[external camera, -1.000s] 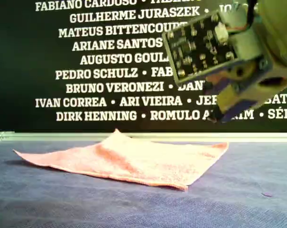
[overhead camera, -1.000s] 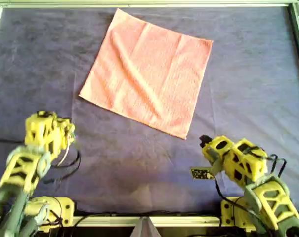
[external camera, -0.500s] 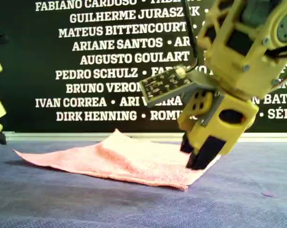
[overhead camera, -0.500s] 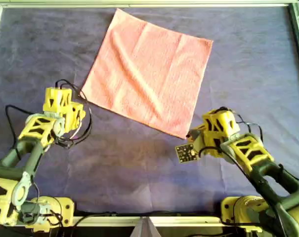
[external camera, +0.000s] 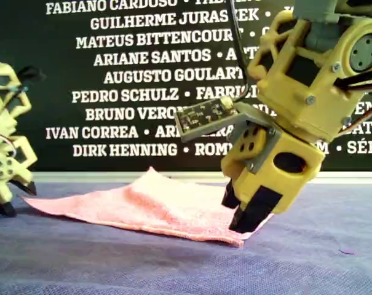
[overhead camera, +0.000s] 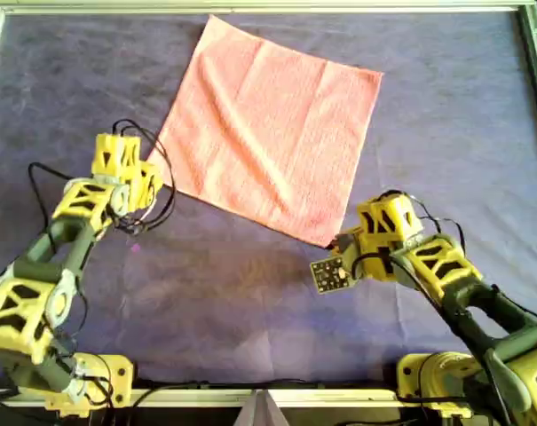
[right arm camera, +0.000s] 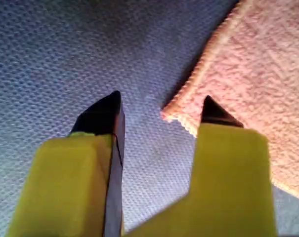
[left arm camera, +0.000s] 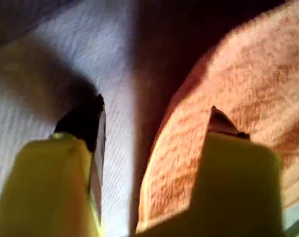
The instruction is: Fold a cloth
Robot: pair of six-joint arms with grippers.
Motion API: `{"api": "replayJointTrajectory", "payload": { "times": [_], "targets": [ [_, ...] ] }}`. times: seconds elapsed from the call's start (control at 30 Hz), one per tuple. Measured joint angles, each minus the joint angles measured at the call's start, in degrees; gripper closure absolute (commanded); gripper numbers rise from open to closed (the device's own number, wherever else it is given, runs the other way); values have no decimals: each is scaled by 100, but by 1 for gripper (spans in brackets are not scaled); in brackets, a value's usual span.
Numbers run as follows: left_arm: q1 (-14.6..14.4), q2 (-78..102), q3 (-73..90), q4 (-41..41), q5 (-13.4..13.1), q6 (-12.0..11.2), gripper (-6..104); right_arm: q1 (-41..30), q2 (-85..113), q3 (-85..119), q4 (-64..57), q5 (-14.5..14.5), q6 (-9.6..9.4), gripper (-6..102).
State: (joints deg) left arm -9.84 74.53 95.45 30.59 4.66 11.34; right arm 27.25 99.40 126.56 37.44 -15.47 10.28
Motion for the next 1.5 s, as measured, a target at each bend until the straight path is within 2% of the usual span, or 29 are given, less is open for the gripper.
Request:
{"api": "replayJointTrajectory", "payload": {
  "times": [0.33, 0.37, 0.4, 0.53, 0.67, 1.5],
  "targets": [
    [0, -563, -686, 0, 0, 0, 24, -9, -563, -9, -53, 0, 0, 25],
    [0, -650, -756, 0, 0, 0, 24, -18, -703, -88, -53, -70, 0, 25],
    [0, -721, -835, 0, 0, 0, 24, -18, -870, -281, -53, 0, 53, 25],
    [0, -1063, -1125, 0, 9, 0, 24, 0, -1424, -905, -53, -88, 44, 25],
    [0, -1266, -1354, -44, 26, 0, 24, 35, -1688, -1274, -53, -53, 44, 25],
    [-9, -1310, -1494, -53, 44, 0, 26, 26, -2435, -2241, -53, -26, 44, 27]
  ]
}}
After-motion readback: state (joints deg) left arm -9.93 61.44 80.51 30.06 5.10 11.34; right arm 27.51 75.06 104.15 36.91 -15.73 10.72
